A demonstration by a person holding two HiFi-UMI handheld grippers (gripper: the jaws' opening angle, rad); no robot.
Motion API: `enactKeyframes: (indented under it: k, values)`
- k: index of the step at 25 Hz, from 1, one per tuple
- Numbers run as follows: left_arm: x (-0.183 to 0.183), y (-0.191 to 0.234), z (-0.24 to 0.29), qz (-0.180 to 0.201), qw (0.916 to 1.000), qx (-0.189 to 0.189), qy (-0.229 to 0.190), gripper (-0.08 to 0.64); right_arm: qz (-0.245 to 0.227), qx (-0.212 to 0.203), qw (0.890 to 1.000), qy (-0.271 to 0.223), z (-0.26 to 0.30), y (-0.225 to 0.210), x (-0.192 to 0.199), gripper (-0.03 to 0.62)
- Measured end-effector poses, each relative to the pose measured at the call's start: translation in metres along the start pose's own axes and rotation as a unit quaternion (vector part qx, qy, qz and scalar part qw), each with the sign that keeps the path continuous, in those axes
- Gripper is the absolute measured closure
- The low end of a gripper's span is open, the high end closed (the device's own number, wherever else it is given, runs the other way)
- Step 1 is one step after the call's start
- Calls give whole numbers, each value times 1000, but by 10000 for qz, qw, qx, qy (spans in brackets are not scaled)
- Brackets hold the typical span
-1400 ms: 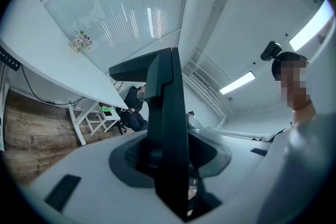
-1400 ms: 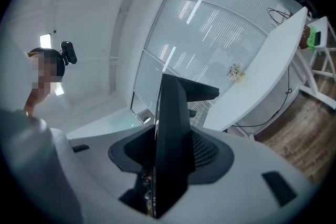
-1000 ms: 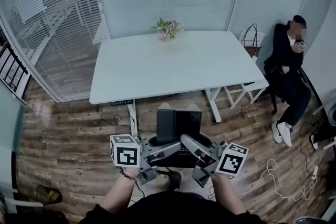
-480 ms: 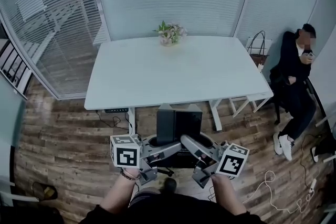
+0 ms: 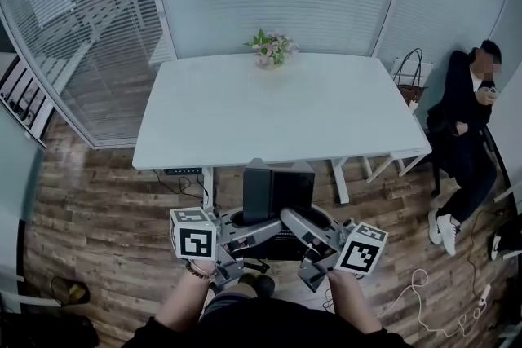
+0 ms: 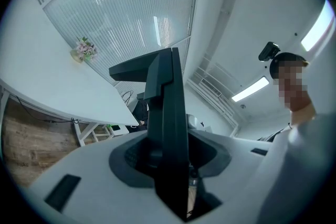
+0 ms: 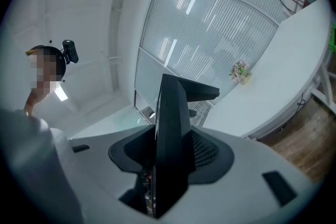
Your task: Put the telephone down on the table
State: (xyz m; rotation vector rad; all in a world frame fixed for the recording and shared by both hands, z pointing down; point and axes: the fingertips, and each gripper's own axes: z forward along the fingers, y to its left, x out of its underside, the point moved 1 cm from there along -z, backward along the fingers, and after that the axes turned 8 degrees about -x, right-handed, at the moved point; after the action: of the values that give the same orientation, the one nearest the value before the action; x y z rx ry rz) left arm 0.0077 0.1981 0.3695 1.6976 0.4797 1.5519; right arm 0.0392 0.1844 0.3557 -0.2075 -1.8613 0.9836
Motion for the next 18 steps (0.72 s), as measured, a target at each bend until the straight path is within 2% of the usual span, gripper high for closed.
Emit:
enactKeyframes:
  k: [18]
  values:
    - [-3, -4, 15, 24, 10000, 87, 30, 374, -39, 47, 9999, -94, -10, -4, -11, 402]
